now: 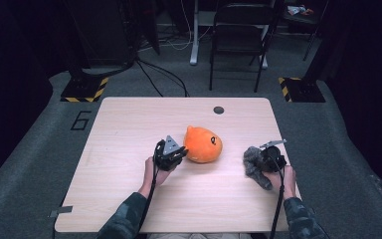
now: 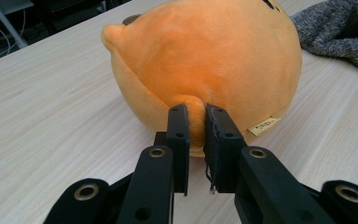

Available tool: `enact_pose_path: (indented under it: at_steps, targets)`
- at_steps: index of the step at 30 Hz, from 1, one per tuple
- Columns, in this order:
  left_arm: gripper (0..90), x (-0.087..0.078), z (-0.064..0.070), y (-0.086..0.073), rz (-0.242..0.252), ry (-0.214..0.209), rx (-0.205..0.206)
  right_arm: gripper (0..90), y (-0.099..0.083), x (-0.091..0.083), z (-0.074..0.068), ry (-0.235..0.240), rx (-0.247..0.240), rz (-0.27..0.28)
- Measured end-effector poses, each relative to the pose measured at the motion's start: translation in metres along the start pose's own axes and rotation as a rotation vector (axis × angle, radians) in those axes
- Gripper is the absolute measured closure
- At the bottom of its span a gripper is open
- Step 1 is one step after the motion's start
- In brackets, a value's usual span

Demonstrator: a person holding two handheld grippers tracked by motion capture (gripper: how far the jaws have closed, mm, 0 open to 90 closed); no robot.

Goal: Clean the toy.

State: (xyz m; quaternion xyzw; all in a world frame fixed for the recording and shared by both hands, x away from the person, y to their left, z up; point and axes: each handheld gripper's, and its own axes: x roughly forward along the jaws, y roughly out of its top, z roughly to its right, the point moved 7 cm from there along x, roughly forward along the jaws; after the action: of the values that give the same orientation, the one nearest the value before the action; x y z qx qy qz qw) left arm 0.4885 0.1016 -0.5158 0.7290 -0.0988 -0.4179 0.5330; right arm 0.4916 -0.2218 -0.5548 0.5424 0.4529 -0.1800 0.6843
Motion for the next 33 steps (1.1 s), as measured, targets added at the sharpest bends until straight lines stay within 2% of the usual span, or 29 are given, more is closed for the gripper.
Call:
enact_pose_path:
  at_steps: [6,9,10,13,17,20,22,28,31,32,33]
  targets:
    - [80.5,-0.001,0.003,0.002,0.004,-0.004,0.016,71.5,0.003,-0.003,0.001,0.026,-0.002,0.031]
    - [80.5,-0.002,0.003,0.002,0.007,-0.007,0.01,71.6,0.008,-0.007,0.0,0.036,-0.014,0.054]
    - [80.4,-0.002,0.004,0.002,0.008,-0.007,0.009,71.6,0.01,-0.009,-0.002,0.039,-0.002,0.064]
    - [80.5,-0.002,0.004,0.002,0.013,-0.013,0.007,71.5,0.021,-0.018,-0.01,0.06,-0.027,0.105]
    - [80.4,-0.003,0.004,0.001,0.017,-0.016,0.01,71.4,0.03,-0.026,-0.016,0.072,-0.019,0.137]
    - [80.4,-0.004,0.003,0.0,0.006,-0.013,0.01,71.2,0.039,-0.033,-0.017,0.089,-0.041,0.171]
    - [80.5,-0.005,0.003,-0.001,0.008,-0.006,0.005,71.0,0.044,-0.037,-0.02,0.096,-0.036,0.19]
    - [80.9,-0.008,0.006,0.001,0.019,0.005,0.02,70.6,0.06,-0.052,-0.032,0.137,-0.037,0.244]
    - [81.1,-0.006,0.007,0.003,0.029,0.0,0.017,70.4,0.071,-0.059,-0.045,0.162,-0.066,0.27]
    - [81.1,-0.006,0.007,0.003,0.029,0.0,0.017,70.4,0.071,-0.059,-0.045,0.162,-0.066,0.27]
    - [81.1,-0.006,0.006,0.003,0.031,-0.001,0.021,70.4,0.077,-0.062,-0.054,0.163,-0.088,0.277]
